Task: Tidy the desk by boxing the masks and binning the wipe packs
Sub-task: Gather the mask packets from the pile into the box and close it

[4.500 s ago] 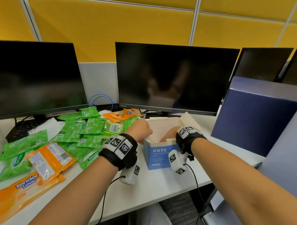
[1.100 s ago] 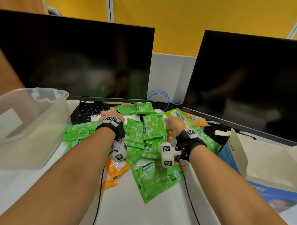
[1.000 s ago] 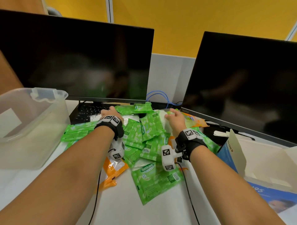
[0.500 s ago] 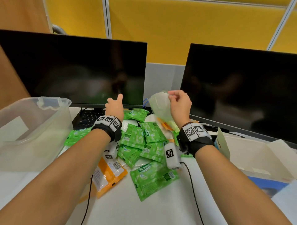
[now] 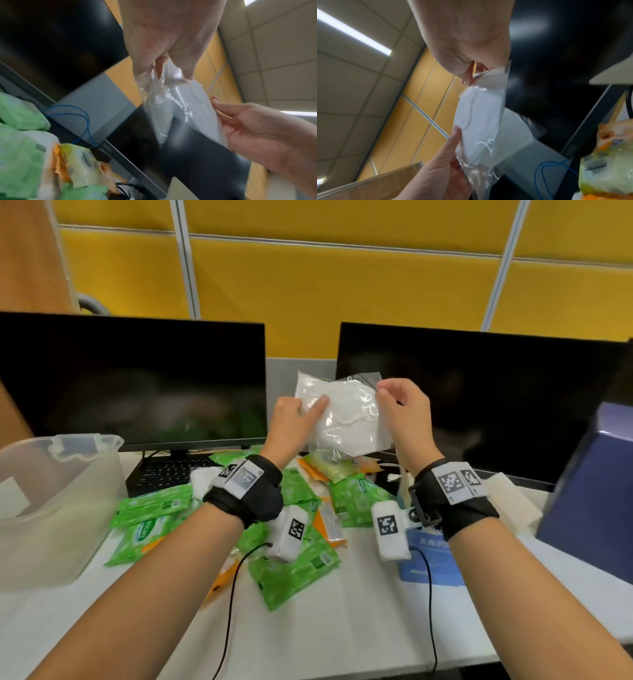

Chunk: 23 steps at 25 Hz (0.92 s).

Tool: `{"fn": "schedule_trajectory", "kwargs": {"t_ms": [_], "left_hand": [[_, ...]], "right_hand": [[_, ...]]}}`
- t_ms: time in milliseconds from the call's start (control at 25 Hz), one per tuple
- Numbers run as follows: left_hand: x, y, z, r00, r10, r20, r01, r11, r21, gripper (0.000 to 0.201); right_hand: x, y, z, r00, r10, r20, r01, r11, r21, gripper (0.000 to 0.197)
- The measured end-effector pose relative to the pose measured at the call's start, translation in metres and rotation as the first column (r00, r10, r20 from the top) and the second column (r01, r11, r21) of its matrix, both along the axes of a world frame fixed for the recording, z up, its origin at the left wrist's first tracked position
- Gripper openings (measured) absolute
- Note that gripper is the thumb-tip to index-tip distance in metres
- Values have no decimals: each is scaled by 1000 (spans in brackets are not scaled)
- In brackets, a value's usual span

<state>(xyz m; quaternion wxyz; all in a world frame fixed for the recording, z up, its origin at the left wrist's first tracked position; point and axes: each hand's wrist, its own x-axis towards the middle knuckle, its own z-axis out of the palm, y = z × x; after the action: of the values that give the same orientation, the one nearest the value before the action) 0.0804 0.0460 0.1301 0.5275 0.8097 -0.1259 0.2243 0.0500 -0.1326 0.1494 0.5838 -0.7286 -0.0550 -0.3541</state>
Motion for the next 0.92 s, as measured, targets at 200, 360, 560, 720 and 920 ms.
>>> {"fn": "schedule_trajectory", "kwargs": {"t_ms": [200, 360, 560, 720, 920], "left_hand": [[-24, -58, 7, 990, -141, -7, 138, 976, -170, 23], [-34, -89, 8, 992, -98, 78, 112, 972, -209, 18], [-38, -118, 0, 999, 7, 50, 9, 946, -325, 32], [-37, -138, -11, 995, -89, -39, 70, 933, -353, 44], [-27, -145, -28, 973, -167, -161, 81, 896, -437, 44]], "right_hand": [[-41, -66, 5, 951, 104, -290, -161, 970, -180, 32], [-83, -118, 15, 938, -330, -109, 248, 856, -454, 26], [-109, -145, 11, 808, -570, -150, 210, 516, -830, 15], [-94, -126, -26, 758, -631, -168, 26, 286, -958, 23], [-56, -121, -76, 691, -589, -419, -196, 405, -893, 22]]}}
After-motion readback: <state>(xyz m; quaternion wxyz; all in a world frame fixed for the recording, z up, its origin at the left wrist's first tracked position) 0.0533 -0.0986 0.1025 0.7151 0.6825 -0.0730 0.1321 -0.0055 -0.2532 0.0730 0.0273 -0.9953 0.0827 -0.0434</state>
